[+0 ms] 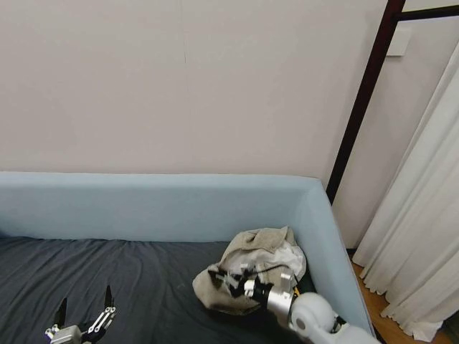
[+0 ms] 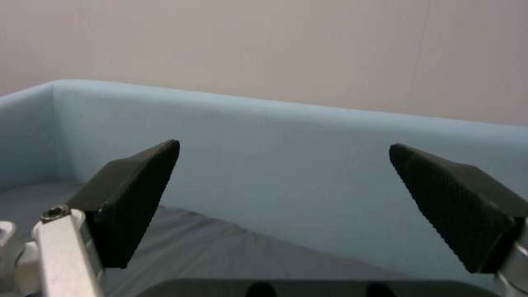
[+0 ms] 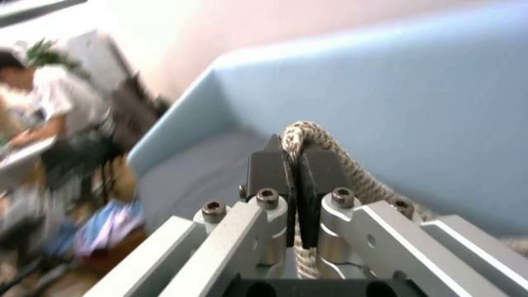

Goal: Pick up the clothes from the sofa and hang them on the clothes hanger.

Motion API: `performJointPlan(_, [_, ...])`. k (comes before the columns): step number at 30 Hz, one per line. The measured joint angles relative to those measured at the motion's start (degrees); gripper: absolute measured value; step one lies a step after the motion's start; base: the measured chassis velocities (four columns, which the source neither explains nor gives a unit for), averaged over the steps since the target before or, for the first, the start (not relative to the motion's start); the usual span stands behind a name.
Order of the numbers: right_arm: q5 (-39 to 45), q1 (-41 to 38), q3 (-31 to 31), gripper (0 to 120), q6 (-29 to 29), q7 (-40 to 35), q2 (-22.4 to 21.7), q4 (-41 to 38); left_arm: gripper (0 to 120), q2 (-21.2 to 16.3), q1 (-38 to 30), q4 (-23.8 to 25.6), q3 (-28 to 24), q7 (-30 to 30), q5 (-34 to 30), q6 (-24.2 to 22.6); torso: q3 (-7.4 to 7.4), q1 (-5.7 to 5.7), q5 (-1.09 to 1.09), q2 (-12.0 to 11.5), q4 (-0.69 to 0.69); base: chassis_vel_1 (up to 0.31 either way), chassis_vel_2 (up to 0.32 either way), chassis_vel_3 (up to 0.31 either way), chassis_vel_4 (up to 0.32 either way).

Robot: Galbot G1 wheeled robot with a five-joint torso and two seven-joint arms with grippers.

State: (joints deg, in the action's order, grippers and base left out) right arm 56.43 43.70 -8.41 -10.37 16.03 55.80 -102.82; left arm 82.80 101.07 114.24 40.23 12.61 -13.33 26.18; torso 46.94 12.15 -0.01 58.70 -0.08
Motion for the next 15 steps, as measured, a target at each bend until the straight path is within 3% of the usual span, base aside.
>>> performJointPlan(7, [8.2, -7.1, 6.3, 0, -0.9, -9.3, -4.2, -5.1, 100, -0.3, 0.0, 0.0, -0.2, 0.0, -0.2, 0.6, 0.00, 0.00, 0.02, 0.0, -0.01, 0.000, 0.000, 0.000, 0.000])
performJointPlan(11, [12.5, -16.1, 8.4, 0, -0.5, -15.6, -6.8, -2.3, 100, -0.6, 0.0, 0.0, -0.5, 0.1, -0.3, 0.7, 0.01, 0.01, 0.02, 0.0, -0.01, 0.000, 0.000, 0.000, 0.000])
performJointPlan(12, [14.2, -21.2, 8.6, 0, -0.2, -18.8, -6.9, -0.4, 100, -0.6, -0.1, 0.1, -0.6, 0.1, -0.3, 0.7, 0.01, 0.00, 0.05, 0.0, -0.02, 0.000, 0.000, 0.000, 0.000])
performJointPlan(15, [15.3, -26.7, 9.1, 0, 0.1, -22.8, -6.2, 1.3, 100, -0.5, -0.3, 0.3, -0.7, 0.1, -0.3, 0.7, 0.01, 0.01, 0.01, 0.0, 0.00, 0.000, 0.000, 0.000, 0.000])
